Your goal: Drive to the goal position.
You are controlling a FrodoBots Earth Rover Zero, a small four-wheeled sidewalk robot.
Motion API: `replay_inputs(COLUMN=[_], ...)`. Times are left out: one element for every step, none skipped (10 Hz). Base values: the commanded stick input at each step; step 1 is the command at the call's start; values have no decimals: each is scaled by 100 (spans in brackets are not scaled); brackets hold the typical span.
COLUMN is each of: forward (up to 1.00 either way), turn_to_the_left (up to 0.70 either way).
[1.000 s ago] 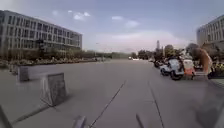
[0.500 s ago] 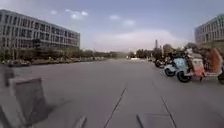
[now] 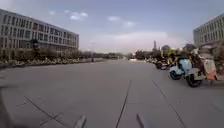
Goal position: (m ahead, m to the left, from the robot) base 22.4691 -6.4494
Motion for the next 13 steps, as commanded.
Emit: replay_inputs(forward=[100, 100, 100, 100, 100, 100, 100, 100, 100, 100, 100, 100, 100], turn_to_the_left=[0, 0, 0, 0, 0, 0, -13, -27, -27, -27, -27, -27, -27])
